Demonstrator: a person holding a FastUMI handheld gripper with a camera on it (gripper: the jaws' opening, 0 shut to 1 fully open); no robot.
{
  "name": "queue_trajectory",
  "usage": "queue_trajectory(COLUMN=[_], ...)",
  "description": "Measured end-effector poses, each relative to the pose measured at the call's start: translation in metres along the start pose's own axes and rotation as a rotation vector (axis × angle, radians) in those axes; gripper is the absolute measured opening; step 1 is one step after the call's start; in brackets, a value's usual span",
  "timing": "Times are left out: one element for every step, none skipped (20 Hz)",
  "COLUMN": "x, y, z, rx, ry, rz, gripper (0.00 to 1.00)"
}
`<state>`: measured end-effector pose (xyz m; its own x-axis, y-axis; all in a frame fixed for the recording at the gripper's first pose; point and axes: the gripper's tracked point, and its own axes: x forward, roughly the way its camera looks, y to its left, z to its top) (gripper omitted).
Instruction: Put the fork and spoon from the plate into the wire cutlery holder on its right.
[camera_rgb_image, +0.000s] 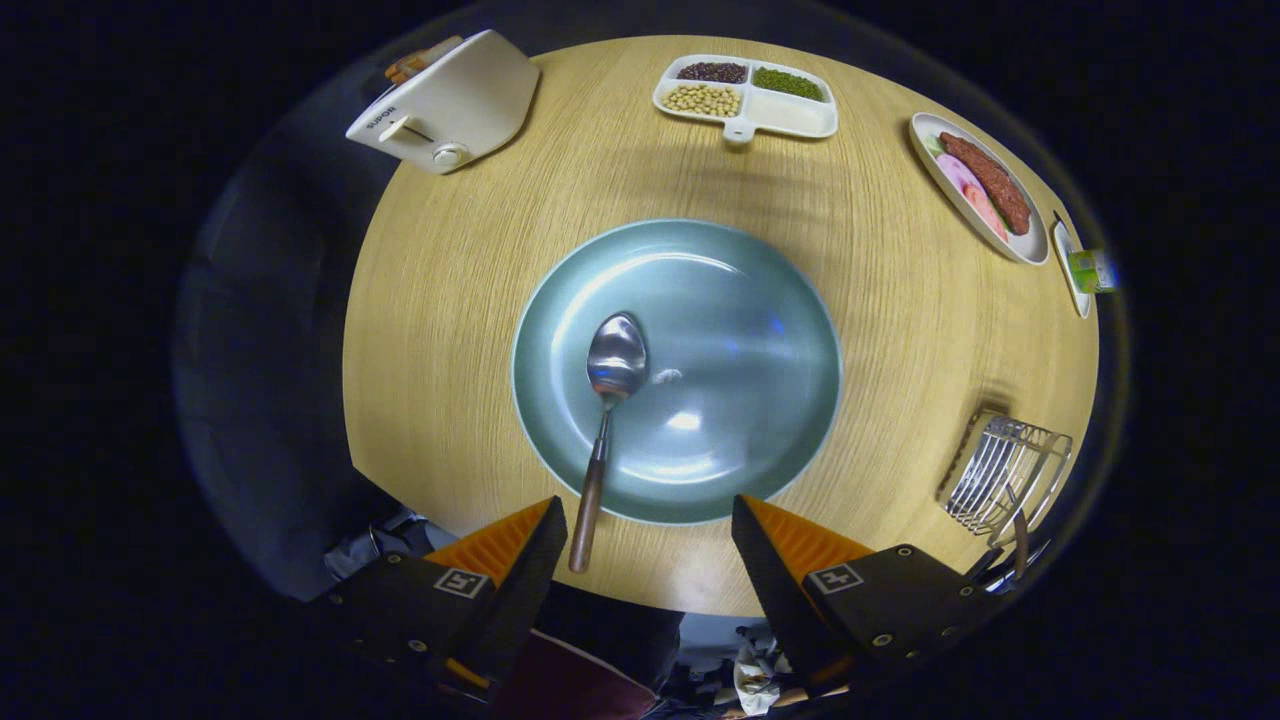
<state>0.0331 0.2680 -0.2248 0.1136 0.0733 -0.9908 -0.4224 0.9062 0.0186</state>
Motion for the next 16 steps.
queue_trajectory(x=[0.004,0.009,0.017,0.020,0.024,0.028,0.031,0.033,0.035,0.036,0.038,0.039,0.040,0.041,0.042,0.043], y=[0.000,0.001,0.002,0.005,0.006,0.005,0.004,0.005,0.008,0.009,0.008,0.006,0.006,0.007,0.008,0.008], z=[0.002,0.004,0.005,0.003,0.004,0.004,0.004,0.005,0.005,0.007,0.007,0.009,0.009,0.008,0.009,0.009], rx=[0.008,0.019,0.031,0.042,0.046,0.045,0.042,0.043,0.054,0.064,0.066,0.065,0.070,0.077,0.077,0.072], ry=[0.002,0.003,0.002,0.005,0.009,0.008,0.009,0.008,0.007,-0.001,-0.007,-0.011,-0.013,-0.009,-0.008,-0.009], rz=[-0.006,-0.012,-0.010,-0.008,-0.009,-0.017,-0.023,-0.021,-0.007,0.001,-0.006,-0.013,-0.013,-0.008,-0.005,-0.006], gripper=[0.99,0.99,0.99,0.99,1.00,0.99,0.99,0.98,0.98,0.97,0.94,0.92,0.86,0.82,0.77,0.75])
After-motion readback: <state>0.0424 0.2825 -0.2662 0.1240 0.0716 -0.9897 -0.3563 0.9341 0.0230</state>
